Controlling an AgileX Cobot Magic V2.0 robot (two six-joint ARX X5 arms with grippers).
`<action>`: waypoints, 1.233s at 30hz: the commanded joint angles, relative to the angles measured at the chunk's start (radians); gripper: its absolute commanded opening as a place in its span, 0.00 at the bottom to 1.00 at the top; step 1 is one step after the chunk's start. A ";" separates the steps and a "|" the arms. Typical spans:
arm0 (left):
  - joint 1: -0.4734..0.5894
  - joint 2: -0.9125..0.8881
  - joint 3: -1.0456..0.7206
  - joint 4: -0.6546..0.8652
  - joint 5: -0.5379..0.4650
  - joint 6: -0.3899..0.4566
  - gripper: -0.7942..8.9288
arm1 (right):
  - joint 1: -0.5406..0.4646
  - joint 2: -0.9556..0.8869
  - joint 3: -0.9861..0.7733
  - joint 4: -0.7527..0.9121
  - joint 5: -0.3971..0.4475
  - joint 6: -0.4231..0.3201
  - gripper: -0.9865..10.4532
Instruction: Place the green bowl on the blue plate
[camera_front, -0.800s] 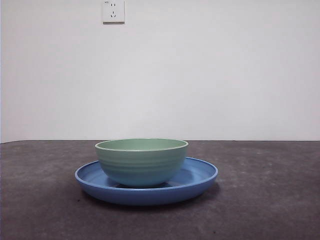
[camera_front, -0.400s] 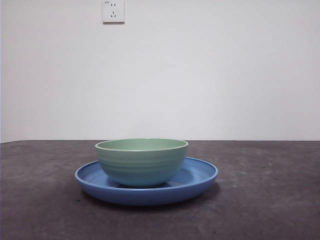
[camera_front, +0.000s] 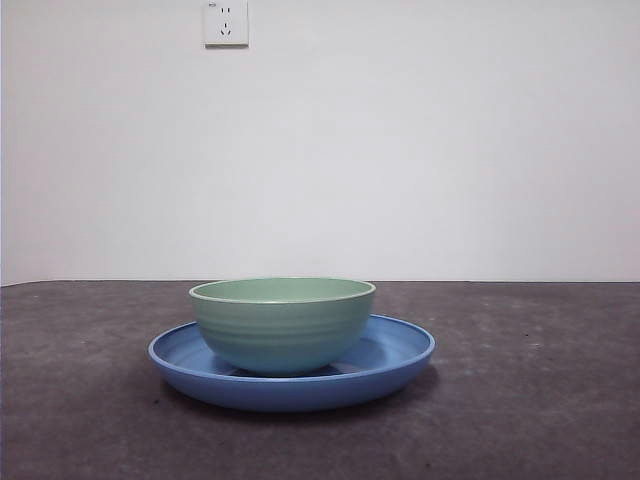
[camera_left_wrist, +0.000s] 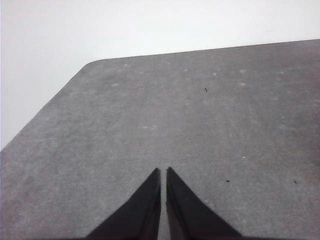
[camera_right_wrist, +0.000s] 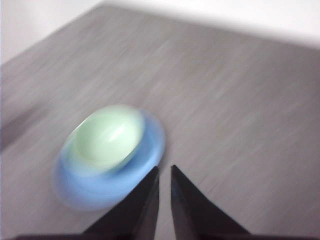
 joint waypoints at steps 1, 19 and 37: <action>0.002 -0.001 -0.020 -0.009 0.006 0.014 0.10 | -0.149 -0.074 -0.149 0.267 0.001 -0.054 0.12; 0.002 -0.001 -0.020 -0.009 0.006 0.014 0.10 | -0.391 -0.395 -0.865 0.752 0.157 -0.048 0.12; 0.001 -0.001 -0.020 -0.009 0.006 0.014 0.10 | -0.355 -0.509 -0.925 0.622 0.252 0.026 0.12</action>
